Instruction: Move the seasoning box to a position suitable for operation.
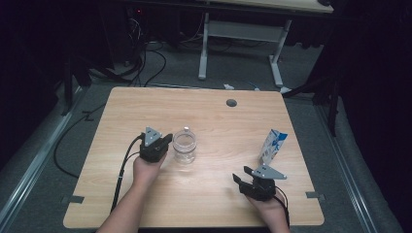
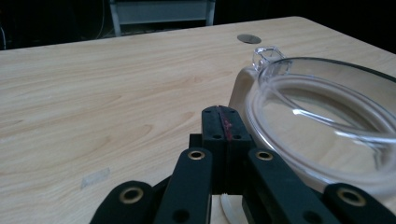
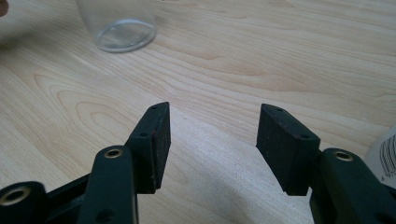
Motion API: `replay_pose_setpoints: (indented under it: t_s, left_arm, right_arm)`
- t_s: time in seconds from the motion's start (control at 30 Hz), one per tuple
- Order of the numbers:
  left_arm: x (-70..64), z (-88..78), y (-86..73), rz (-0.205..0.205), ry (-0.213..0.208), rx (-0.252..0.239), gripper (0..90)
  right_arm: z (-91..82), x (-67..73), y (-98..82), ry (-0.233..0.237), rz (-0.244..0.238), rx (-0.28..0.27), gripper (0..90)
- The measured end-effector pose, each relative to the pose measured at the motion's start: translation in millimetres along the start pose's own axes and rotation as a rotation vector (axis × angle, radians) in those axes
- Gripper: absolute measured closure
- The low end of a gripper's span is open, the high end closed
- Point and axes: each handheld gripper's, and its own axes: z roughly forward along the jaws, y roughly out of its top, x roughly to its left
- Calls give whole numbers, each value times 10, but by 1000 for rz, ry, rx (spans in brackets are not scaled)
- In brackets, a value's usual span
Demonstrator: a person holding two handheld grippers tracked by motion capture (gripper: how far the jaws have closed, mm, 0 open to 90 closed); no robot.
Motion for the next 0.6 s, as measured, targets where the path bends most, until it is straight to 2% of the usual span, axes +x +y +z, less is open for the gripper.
replay_pose_setpoints:
  t_s: [0.2,0.3,0.5,0.6]
  left_arm:
    - [-9,-6,-22,-5,-4,-1,900]
    - [-42,-47,-35,8,-17,-2,900]
    - [-181,-158,-103,24,-50,-11,900]
    - [-309,-272,-171,25,-79,-30,900]
  right_arm:
    - [-12,-10,-5,-2,3,-2,450]
    - [-14,-10,-5,-1,6,-3,452]
    - [-11,4,-2,-2,5,-3,452]
    - [-12,5,-3,-1,3,-3,452]
